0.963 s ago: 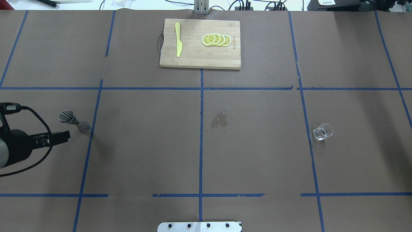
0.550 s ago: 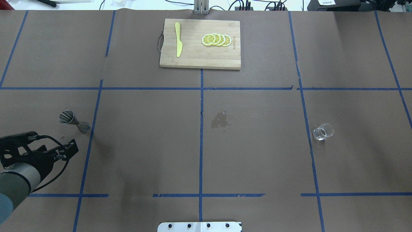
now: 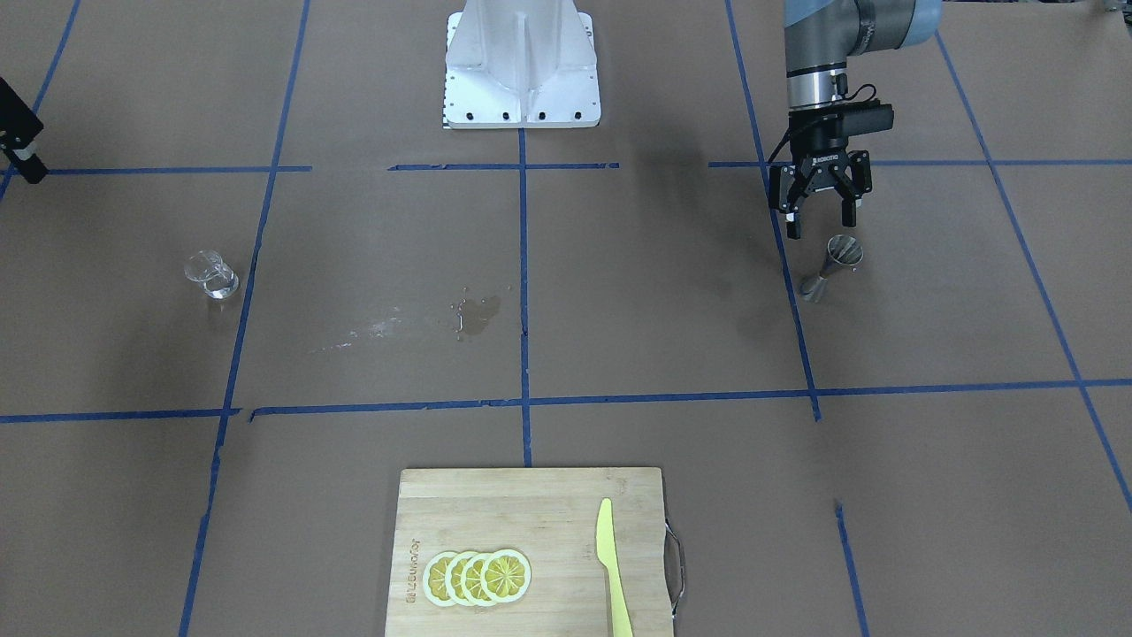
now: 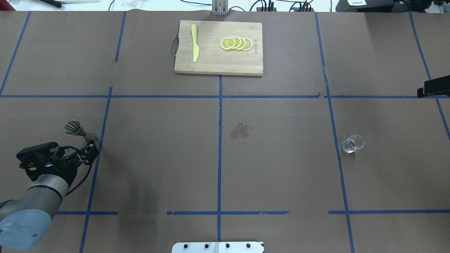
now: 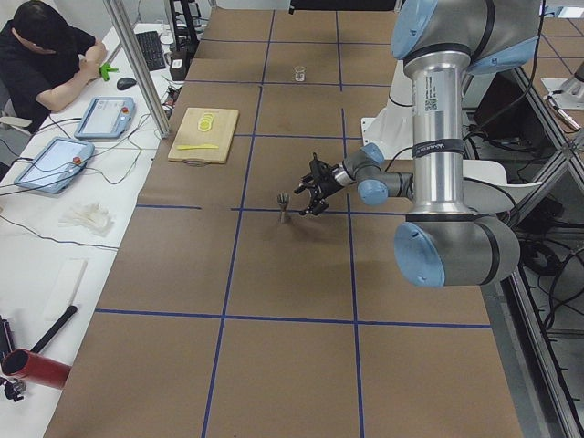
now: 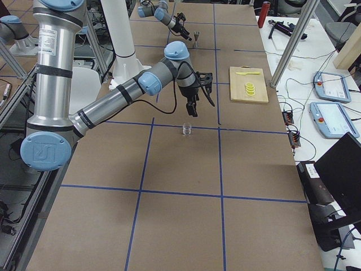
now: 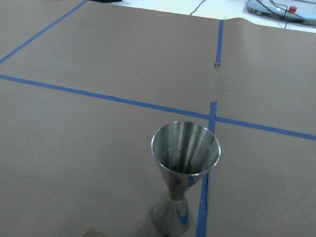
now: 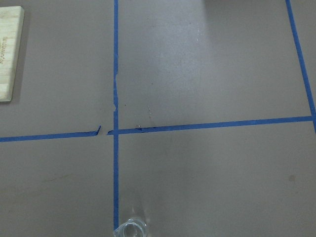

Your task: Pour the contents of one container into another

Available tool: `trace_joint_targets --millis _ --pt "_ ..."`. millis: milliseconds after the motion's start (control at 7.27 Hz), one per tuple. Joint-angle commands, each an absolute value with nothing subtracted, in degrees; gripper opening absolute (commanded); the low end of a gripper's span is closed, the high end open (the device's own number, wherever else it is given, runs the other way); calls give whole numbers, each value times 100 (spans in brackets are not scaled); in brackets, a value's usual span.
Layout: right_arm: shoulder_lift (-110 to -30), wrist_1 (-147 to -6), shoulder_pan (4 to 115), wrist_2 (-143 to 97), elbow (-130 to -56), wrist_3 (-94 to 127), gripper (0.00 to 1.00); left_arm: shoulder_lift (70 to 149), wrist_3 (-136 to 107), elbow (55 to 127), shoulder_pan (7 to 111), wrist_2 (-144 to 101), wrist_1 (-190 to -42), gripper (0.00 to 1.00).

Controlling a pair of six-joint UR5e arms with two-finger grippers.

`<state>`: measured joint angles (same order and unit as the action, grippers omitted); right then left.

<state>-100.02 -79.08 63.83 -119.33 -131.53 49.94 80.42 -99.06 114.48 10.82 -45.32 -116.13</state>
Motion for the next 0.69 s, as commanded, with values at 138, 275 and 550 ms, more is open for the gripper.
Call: trace_joint_targets --millis 138,275,550 --pt "-10722 -6759 5732 -11313 -13262 5642 100 8444 -9932 10822 1081 -3861 -11584 99" --pt "-10757 -6759 5565 -11198 -13306 5677 100 8594 -9932 10645 1081 -3684 -11584 99" --pt "-10897 -6576 5091 -10874 -13342 6151 100 8657 -9923 10512 1081 -3342 -11575 96"
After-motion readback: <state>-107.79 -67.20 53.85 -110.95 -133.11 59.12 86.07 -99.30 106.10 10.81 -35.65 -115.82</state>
